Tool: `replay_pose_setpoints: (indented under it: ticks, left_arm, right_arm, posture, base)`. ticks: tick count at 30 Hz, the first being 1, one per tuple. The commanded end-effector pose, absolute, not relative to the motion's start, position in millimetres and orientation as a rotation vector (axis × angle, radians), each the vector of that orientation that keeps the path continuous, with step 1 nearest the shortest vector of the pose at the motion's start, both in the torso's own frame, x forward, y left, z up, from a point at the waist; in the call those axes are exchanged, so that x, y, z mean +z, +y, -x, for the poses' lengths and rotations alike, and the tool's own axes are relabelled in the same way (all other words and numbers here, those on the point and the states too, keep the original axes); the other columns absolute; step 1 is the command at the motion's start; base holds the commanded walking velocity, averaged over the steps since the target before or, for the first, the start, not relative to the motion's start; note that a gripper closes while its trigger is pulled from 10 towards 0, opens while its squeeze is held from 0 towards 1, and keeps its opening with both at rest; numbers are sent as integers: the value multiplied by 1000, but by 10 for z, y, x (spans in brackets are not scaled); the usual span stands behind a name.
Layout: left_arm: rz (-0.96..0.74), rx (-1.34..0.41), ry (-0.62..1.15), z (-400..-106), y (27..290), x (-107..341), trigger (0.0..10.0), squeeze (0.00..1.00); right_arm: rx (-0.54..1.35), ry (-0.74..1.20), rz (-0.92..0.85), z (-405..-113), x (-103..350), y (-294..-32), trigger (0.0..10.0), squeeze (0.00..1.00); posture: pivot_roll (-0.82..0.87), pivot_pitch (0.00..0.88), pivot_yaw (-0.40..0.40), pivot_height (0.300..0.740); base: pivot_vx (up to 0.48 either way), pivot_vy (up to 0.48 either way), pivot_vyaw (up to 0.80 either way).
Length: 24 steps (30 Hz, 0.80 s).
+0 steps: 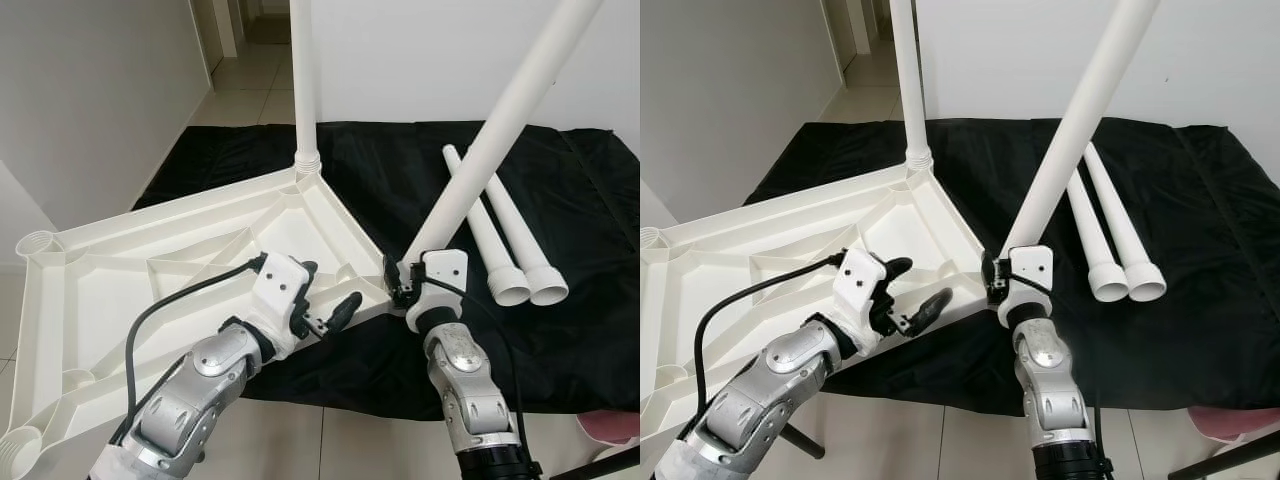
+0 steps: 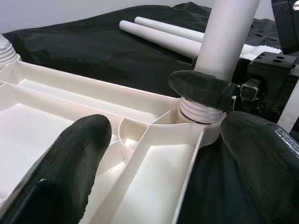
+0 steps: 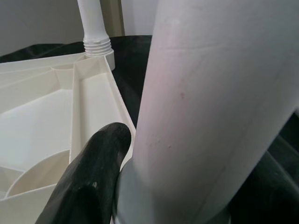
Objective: Building children table
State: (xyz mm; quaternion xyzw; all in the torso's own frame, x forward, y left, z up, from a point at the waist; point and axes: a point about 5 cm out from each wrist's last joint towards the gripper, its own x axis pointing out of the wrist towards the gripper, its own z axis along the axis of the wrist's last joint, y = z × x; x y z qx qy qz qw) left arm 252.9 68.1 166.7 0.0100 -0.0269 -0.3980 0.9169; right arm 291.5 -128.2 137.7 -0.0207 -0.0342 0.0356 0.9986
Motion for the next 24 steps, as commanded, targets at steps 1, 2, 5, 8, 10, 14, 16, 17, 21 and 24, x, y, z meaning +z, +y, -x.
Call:
replay_pose_setpoints:
  ticks: [1, 2, 5, 8, 10, 14, 16, 17, 21, 24]
  left_arm:
    - [-31, -897, -52, -2504, 686, 1667, 10000, 0]
    - [-31, -897, -52, -2504, 686, 1667, 10000, 0]
    - [-28, -895, -52, -2503, 683, 1669, 10000, 0]
    - [-27, -893, -52, -2504, 684, 1671, 10000, 0]
    - [-28, -892, -53, -2503, 684, 1671, 10000, 0]
    - [-26, -887, -53, -2500, 688, 1670, 10000, 0]
    - [-26, -887, -53, -2497, 688, 1668, 10000, 0]
    - [-27, -886, -52, -2497, 689, 1667, 10000, 0]
    - [-25, -884, -52, -2495, 693, 1669, 10000, 0]
    - [-25, -884, -52, -2494, 694, 1669, 10000, 0]
  right_arm:
    - [89, 36, 82, -2868, 1177, -1199, 10000, 0]
    - [89, 36, 82, -2868, 1177, -1199, 10000, 0]
    - [158, 13, 178, -2856, 1195, -1086, 10000, 0]
    - [199, 4, 237, -2842, 1199, -1048, 10000, 0]
    - [207, 3, 253, -2841, 1195, -1056, 10000, 0]
    - [199, 19, 281, -2841, 1150, -1131, 10000, 0]
    - [203, 27, 293, -2832, 1109, -1166, 10000, 0]
    - [209, 28, 294, -2825, 1085, -1185, 10000, 0]
    - [244, 3, 286, -2796, 1045, -1219, 10000, 0]
    - [259, -16, 276, -2780, 1040, -1231, 10000, 0]
  posture:
    - [-47, 59, 65, 740]
    - [-47, 59, 65, 740]
    - [-46, 65, 67, 740]
    - [-46, 67, 66, 740]
    - [-45, 68, 63, 740]
    - [-43, 68, 60, 740]
    - [-43, 68, 60, 740]
    - [-43, 68, 60, 740]
    - [-41, 72, 62, 740]
    - [-41, 71, 63, 740]
  base:
    - [0, 0, 0]
    - [0, 0, 0]
    - [0, 0, 0]
    - [0, 0, 0]
    - [0, 0, 0]
    - [0, 0, 0]
    - [0, 0, 0]
    - [0, 0, 0]
    - [0, 0, 0]
    - [0, 0, 0]
